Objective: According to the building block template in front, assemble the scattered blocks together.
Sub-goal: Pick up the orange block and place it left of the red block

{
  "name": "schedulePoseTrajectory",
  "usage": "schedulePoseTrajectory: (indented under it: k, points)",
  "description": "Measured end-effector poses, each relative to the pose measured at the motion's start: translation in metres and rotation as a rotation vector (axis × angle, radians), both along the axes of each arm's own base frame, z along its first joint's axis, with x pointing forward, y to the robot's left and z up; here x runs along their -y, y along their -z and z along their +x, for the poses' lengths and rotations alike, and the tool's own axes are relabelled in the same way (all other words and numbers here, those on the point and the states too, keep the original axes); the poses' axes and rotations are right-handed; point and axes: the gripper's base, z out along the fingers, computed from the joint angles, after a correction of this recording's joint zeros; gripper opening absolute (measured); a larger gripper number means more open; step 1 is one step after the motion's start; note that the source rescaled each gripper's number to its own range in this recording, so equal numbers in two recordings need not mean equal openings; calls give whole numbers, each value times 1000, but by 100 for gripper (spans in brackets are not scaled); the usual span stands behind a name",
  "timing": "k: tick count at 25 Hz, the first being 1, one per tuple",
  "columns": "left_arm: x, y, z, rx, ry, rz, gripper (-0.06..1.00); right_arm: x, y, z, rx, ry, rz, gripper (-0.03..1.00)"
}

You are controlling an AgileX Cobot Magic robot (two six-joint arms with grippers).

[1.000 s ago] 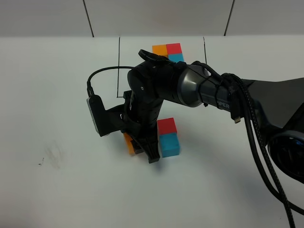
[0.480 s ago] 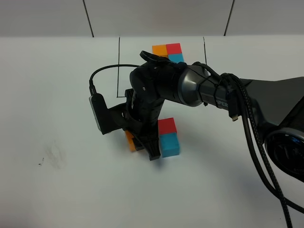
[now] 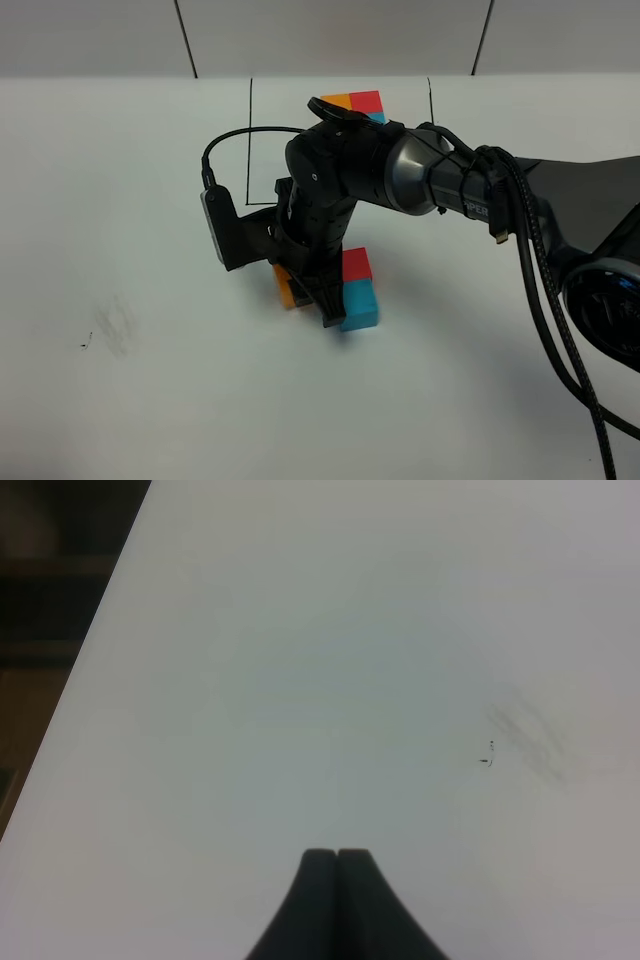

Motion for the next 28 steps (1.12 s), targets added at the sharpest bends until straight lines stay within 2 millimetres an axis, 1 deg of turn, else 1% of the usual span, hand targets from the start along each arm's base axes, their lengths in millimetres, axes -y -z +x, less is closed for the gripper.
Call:
schedulePoseTrajectory:
  k: [10, 20, 28]
  points:
    - [0, 0, 0, 0, 0, 0, 0, 3, 9, 3, -18, 17, -11, 43]
    - [0, 0, 0, 0, -1, -1, 0, 15, 10, 11, -48, 65, -28, 43]
    - [0, 0, 0, 0, -1, -1, 0, 16, 13, 11, -62, 77, -32, 43]
